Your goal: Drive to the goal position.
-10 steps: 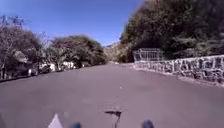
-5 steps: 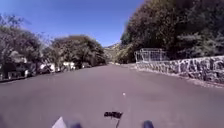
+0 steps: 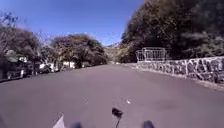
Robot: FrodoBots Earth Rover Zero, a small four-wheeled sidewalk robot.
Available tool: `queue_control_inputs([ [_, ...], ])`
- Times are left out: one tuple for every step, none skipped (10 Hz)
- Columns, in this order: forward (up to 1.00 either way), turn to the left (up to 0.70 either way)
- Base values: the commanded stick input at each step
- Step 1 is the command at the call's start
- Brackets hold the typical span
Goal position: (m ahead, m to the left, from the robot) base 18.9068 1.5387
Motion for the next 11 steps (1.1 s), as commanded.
queue_control_inputs([
  [0.85,0.00],
  [0.85,0.00],
  [0.85,0.00],
  [0.85,0.00],
  [0.85,0.00],
  [0.85,0.00],
  [0.85,0.00],
  [0.85,-0.11],
  [0.85,-0.24],
  [0.85,-0.34],
  [0.85,-0.34],
])
